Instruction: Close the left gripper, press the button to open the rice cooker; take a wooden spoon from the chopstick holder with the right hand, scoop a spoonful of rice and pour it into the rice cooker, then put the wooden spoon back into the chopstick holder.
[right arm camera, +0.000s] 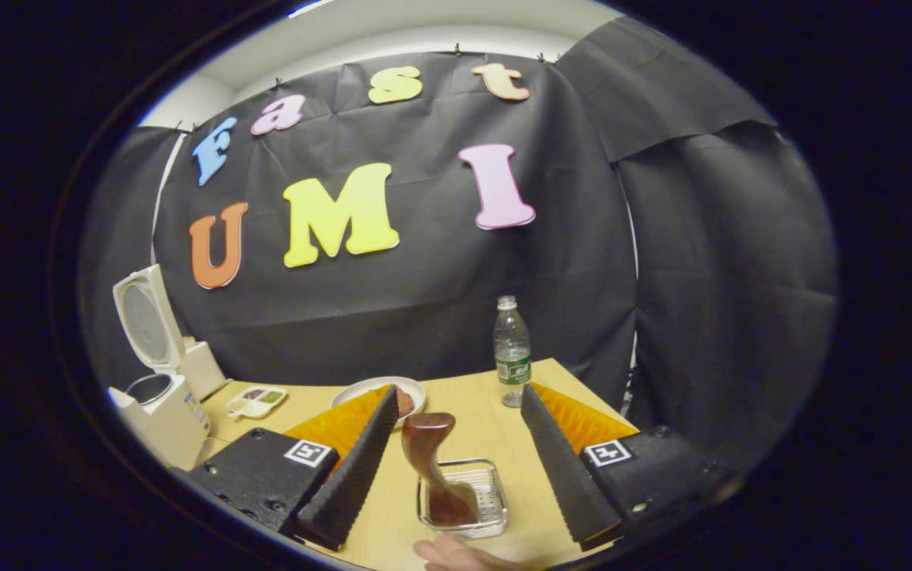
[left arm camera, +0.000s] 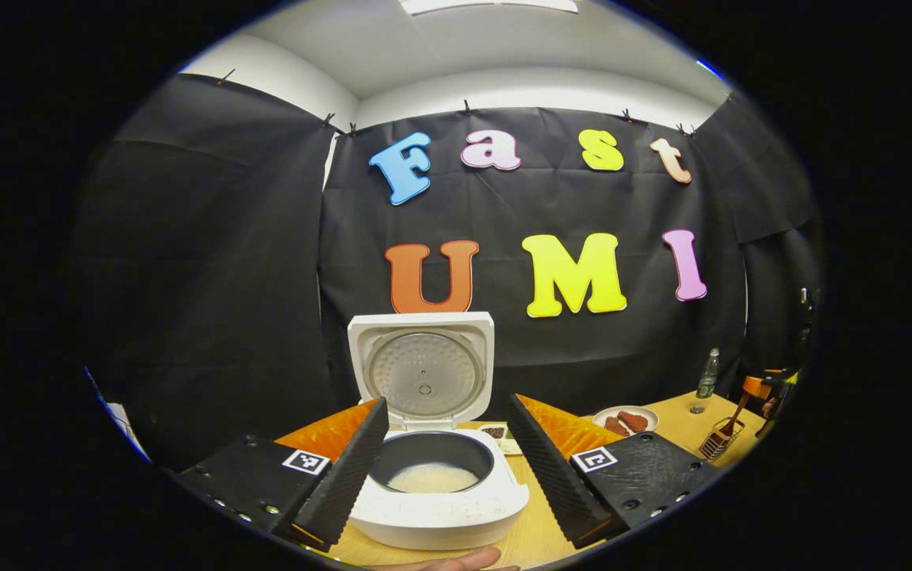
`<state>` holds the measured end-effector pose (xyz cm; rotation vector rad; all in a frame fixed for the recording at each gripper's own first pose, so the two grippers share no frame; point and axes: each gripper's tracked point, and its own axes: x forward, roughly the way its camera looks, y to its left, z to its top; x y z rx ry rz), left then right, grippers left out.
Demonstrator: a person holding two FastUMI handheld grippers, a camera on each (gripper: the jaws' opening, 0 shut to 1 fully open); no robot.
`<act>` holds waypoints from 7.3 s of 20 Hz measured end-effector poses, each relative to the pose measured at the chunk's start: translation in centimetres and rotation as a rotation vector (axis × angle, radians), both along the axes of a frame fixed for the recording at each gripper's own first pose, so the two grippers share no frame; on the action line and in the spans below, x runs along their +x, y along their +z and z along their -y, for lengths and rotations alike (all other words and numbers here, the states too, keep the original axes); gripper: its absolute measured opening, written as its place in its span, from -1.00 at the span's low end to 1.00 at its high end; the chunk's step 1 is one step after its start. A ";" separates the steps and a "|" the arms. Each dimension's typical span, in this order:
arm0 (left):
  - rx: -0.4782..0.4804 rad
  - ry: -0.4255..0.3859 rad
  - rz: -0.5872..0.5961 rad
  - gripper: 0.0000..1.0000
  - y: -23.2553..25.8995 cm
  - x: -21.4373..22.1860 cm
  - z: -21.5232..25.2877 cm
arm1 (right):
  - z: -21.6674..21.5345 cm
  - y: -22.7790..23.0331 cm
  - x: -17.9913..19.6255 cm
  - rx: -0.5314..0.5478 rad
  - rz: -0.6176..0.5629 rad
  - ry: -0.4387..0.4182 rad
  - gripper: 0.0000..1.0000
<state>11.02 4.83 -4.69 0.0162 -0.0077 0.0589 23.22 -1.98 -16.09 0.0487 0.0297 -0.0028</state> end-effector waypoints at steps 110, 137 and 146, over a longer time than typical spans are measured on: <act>-0.063 -0.064 -0.295 0.90 -8.9 0.7 0.7 | -5.3 0.2 -30.1 -0.113 0.145 0.075 1.00; -0.040 -0.180 0.064 0.89 -0.5 -26.6 6.5 | -8.3 7.4 -33.7 -0.059 0.220 0.049 1.00; -0.062 -0.235 0.075 0.89 -0.9 -27.3 7.5 | -8.2 5.9 -34.2 -0.058 0.187 0.070 1.00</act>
